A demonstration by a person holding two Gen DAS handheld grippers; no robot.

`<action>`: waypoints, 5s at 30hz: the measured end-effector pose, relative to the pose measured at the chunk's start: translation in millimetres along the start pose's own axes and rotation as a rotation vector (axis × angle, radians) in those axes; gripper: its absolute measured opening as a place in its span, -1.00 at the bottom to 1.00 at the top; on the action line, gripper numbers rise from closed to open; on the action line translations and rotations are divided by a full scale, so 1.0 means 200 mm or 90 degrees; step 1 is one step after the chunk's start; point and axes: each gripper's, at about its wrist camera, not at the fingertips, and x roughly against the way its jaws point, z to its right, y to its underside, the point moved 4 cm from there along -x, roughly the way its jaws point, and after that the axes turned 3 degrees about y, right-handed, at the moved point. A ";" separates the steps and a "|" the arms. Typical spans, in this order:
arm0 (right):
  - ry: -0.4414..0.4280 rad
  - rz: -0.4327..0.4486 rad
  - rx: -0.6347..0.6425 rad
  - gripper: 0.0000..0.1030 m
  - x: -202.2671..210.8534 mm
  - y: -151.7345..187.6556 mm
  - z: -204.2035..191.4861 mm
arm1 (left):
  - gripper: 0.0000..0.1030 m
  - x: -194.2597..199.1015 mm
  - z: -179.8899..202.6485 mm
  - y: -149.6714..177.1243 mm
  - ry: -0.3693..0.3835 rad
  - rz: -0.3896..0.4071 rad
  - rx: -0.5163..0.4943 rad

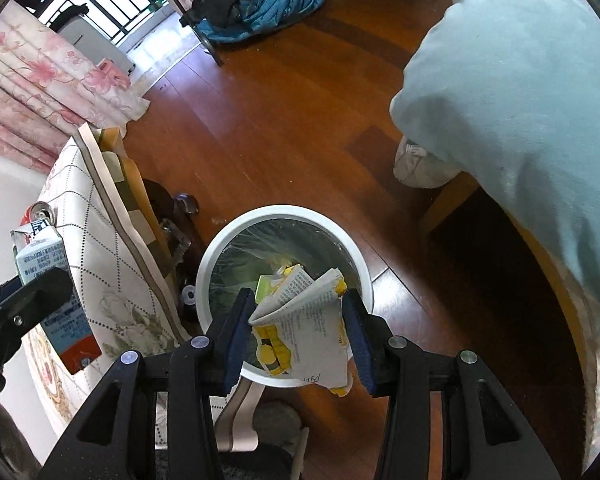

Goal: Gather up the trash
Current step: 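Carry wrapper and milk carton over the white bin and open both tools, then move both tools back over the table toward the lemon and clear lid, then grasp the yellow lemon with the right tool while the left tool grasps the clear lid, then carry lemon and clear lid over the white bin and open both tools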

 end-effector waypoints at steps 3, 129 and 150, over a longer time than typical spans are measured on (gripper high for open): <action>-0.006 -0.012 -0.002 0.01 -0.04 -0.01 0.00 | 0.31 -0.03 0.01 0.00 0.004 -0.010 0.000; 0.047 -0.095 0.214 -0.28 0.11 -0.15 -0.15 | -0.29 -0.07 -0.17 0.15 -0.080 -0.012 0.236; 0.043 -0.126 0.206 0.59 -0.03 -0.14 -0.11 | 0.69 -0.14 -0.07 0.13 -0.065 -0.038 0.184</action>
